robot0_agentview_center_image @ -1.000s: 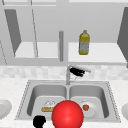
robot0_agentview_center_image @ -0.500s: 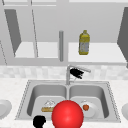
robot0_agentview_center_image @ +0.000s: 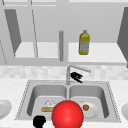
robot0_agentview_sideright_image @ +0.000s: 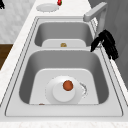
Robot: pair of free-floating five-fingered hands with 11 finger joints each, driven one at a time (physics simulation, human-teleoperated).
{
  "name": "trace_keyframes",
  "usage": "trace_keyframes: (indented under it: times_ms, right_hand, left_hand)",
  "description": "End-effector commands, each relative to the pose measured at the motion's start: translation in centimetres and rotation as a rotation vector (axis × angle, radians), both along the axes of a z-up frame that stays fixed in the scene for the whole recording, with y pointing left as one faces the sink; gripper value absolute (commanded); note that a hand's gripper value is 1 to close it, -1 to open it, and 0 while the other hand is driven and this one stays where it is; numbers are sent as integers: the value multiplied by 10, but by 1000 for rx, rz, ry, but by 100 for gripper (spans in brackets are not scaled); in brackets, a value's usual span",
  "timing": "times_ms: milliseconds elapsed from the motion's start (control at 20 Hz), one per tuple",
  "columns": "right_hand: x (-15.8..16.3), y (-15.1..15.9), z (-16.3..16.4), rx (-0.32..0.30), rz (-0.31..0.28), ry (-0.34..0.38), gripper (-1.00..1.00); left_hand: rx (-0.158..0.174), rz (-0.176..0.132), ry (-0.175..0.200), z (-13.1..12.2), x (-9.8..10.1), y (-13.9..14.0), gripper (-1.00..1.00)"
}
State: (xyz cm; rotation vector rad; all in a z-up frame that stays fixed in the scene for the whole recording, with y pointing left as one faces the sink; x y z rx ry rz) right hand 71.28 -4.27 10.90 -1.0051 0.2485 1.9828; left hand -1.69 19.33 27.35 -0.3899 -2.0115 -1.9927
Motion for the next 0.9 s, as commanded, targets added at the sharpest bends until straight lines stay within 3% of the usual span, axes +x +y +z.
trace_keyframes:
  times_ms: [0,250,350,550,650,850]
  right_hand:
    - [-6,-12,-19,100,0,-11,-100]
    - [-5,-20,-10,185,20,-20,-100]
    - [-6,-13,4,77,23,-28,-100]
    - [-8,-12,5,79,23,-28,-100]
    - [-9,-12,7,189,28,10,-100]
    - [-9,-14,8,236,52,49,-100]
  left_hand:
    - [0,0,0,0,0,0,0]
    - [0,0,0,0,0,0,0]
    - [0,0,0,0,0,0,0]
    - [0,0,0,0,0,0,0]
    - [0,0,0,0,0,0,0]
    - [0,0,0,0,0,0,0]
